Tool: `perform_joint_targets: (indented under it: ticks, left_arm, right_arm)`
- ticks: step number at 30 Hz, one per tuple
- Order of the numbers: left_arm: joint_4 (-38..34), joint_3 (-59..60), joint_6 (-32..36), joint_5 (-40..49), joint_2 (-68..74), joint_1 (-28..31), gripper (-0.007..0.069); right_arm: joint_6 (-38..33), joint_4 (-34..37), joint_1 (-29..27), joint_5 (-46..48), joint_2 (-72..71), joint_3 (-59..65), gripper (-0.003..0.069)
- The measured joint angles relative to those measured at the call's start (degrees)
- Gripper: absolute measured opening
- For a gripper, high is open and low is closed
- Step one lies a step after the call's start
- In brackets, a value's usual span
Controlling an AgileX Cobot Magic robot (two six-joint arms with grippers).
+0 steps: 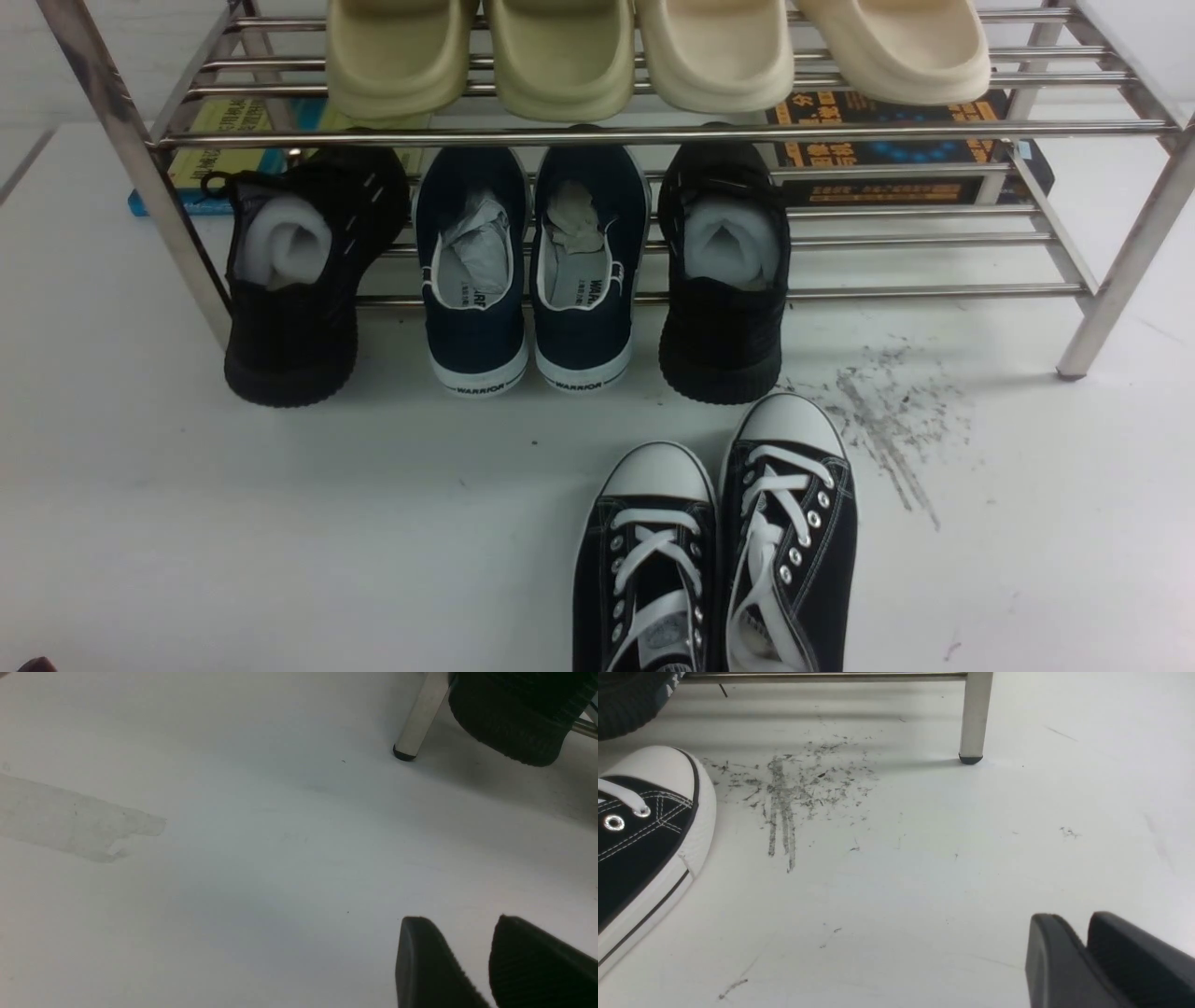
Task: Take the shoes off the shelf with your hand on the white table.
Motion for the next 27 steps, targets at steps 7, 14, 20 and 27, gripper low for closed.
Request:
perform_joint_targets:
  ticks: [7,14,20,27]
  left_arm:
    - [0.0,0.0,0.0,0.0,0.0,0.0,0.0242]
    - [0.0,0.0,0.0,0.0,0.0,0.0,0.0242]
    - [0.0,0.0,0.0,0.0,0.0,0.0,0.0242]
    - [0.0,0.0,0.0,0.0,0.0,0.0,0.0242]
  right_arm:
    - [0.0,0.0,0.6,0.0,0.0,0.0,0.0133]
    - [0.0,0.0,2.9,0.0,0.0,0.0,0.0143]
    - [0.0,0.0,2.9,0.0,0.0,0.0,0.0152]
    - [0.0,0.0,2.9,0.0,0.0,0.0,0.0155]
